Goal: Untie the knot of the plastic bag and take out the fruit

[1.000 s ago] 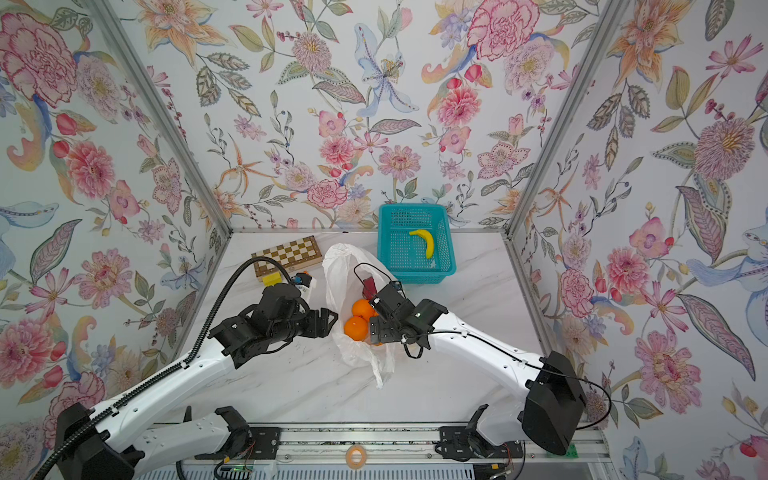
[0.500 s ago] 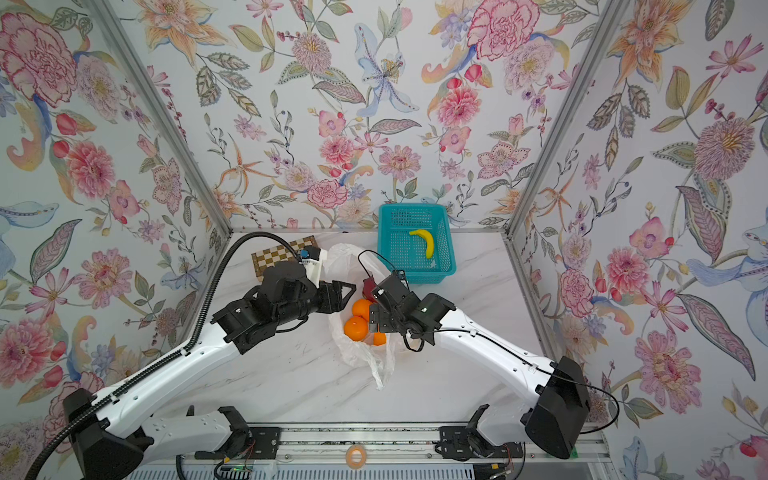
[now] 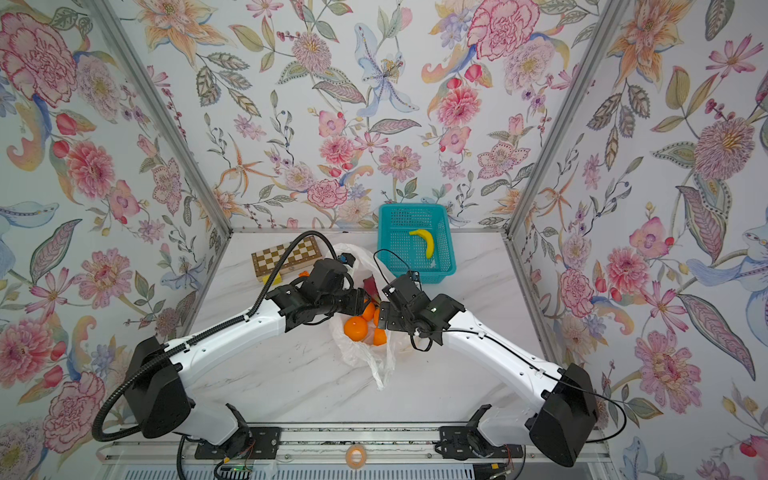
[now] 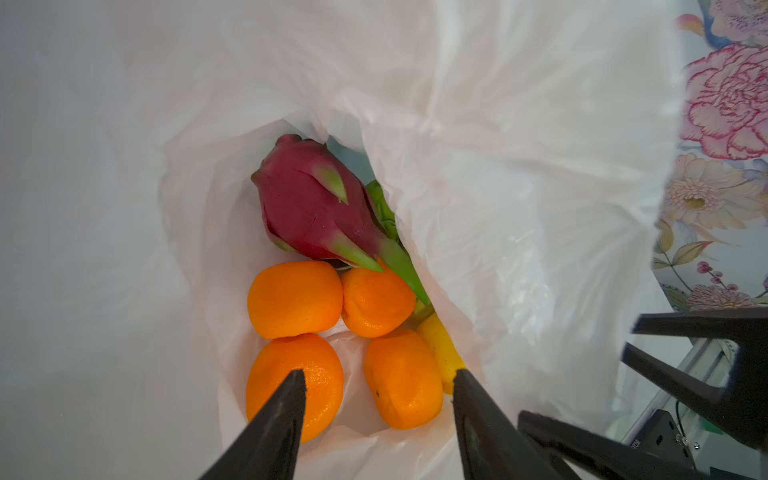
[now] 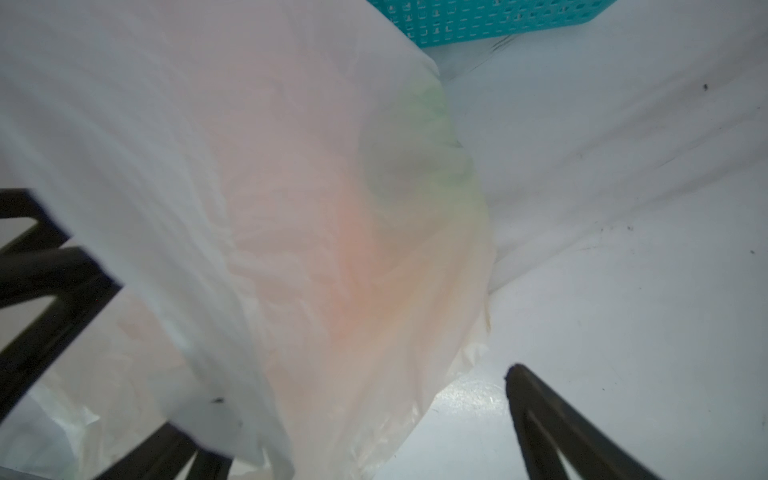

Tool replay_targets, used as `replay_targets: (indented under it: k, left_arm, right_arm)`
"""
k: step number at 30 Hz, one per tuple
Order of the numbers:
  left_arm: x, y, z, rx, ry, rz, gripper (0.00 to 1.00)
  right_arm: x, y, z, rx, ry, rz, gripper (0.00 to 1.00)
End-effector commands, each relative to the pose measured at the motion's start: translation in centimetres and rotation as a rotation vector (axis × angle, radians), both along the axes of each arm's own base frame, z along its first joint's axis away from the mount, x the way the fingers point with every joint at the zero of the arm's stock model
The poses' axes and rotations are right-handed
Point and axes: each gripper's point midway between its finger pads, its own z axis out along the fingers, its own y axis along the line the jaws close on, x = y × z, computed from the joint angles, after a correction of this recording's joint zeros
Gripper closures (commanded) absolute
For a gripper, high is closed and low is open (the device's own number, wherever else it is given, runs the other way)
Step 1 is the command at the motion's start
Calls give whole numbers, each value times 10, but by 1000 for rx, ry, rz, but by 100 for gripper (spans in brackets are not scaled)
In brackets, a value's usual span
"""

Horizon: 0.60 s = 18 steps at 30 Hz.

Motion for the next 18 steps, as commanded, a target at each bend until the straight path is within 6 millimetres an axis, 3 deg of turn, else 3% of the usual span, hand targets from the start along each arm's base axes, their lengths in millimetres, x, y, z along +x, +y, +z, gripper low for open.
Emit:
replay_targets:
  k: [1,5,13,18]
  left_arm:
    - [11,4,-18,135,-3,-3,41]
    - [26,6,-40,220,26,25,42]
    - [46,10,-62,290,24,66,40]
    - [54,15,-80,321,48,73,33]
  right_arm:
    - [-2,-6,3,13,5,-23,2]
    - [1,-6,7,20,-4,-29,2]
    - [1,-10,16,41,-21,-29,2]
    - [0,-15,21,48,-28,-32,2]
